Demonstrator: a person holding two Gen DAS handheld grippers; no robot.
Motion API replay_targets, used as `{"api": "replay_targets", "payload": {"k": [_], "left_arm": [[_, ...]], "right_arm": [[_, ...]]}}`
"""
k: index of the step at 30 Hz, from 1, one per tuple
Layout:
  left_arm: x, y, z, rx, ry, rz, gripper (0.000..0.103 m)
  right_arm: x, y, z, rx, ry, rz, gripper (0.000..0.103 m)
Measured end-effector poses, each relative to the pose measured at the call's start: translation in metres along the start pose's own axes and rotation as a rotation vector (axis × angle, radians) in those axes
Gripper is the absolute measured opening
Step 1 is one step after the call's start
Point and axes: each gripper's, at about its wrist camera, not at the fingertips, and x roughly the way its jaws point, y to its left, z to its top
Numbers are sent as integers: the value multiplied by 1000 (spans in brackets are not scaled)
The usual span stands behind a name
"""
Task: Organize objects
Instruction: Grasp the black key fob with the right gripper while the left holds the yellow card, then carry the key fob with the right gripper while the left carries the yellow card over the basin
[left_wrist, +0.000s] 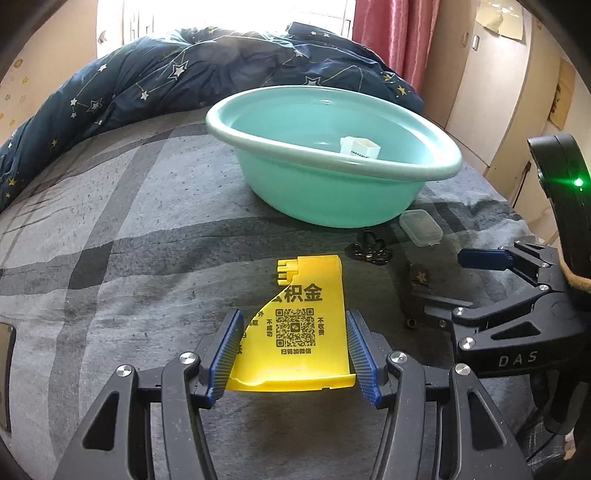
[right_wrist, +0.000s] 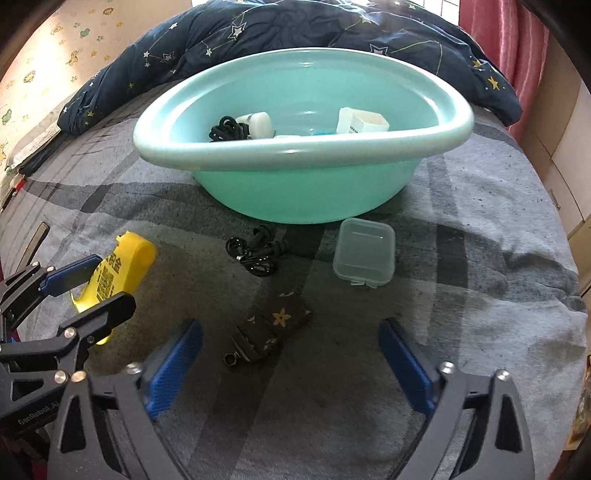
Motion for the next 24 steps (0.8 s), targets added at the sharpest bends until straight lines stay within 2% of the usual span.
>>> {"api": "replay_targets", "payload": {"k": [6, 8, 10, 11, 24], "left_arm": [[4, 1, 0, -4, 10, -6, 61], [6, 1, 0, -5, 13, -7, 61], [6, 1, -1, -5, 13, -8, 61], [5, 1, 0, -5, 12, -8, 61], [-7, -8, 3, 13, -9, -6, 61]], "right_arm": [[10, 5, -1, -9, 25, 26, 74], [12, 7, -2, -16, 28, 28, 48], [10, 8, -3, -22, 24, 35, 32], [9, 8, -3, -25, 20, 33, 28], [-11, 5, -8, -23, -13, 49, 26]]}}
